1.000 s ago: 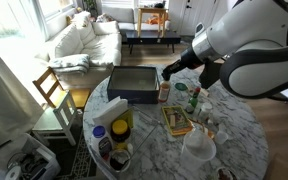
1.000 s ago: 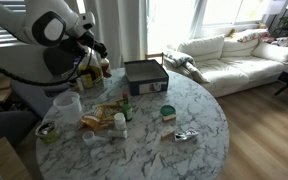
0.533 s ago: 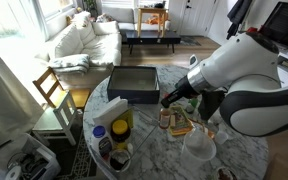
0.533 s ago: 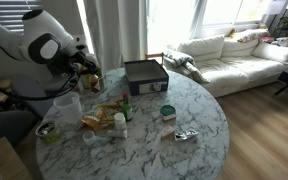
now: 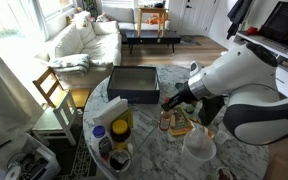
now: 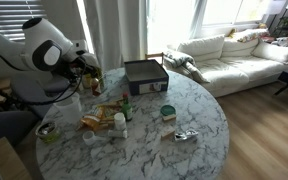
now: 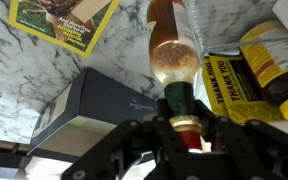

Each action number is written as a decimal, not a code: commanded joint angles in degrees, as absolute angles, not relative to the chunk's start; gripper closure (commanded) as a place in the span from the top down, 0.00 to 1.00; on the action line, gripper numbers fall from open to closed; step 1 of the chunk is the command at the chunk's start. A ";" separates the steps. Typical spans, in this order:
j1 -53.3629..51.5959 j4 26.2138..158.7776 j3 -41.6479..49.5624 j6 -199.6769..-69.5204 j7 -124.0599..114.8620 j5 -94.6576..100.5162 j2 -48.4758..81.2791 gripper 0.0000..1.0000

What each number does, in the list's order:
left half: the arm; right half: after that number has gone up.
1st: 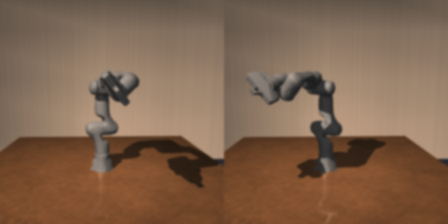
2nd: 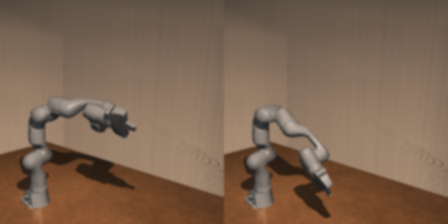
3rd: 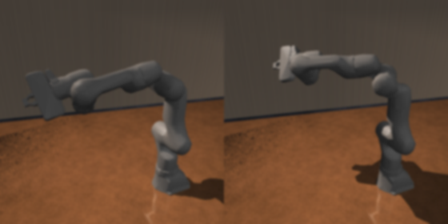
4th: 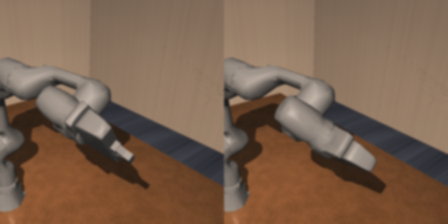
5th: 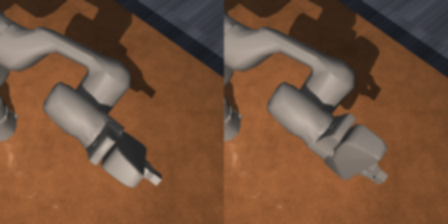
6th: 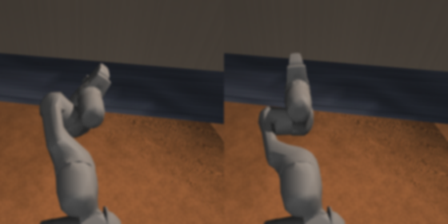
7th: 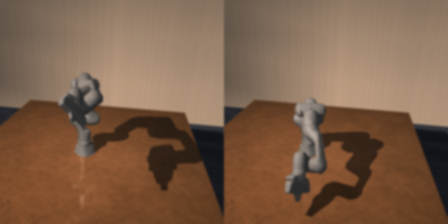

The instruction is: Remove the bottle with an orange cap from the clear case, put it on the table, put the plastic cup in the clear case ad then put the orange packet in the plastic cup in the clear case

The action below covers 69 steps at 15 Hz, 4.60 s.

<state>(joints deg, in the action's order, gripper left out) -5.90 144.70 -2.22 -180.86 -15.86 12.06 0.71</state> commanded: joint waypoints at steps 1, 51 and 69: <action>-5.61 145.55 -0.65 -183.46 -20.05 17.40 0.90 0.08; -7.97 152.99 1.56 -131.36 13.50 -9.75 -22.48 1.00; -0.74 157.45 -7.18 -155.98 -9.29 10.85 -9.99 0.35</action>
<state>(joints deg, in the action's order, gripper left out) -2.58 157.47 -6.03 -153.38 -5.19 7.49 -12.33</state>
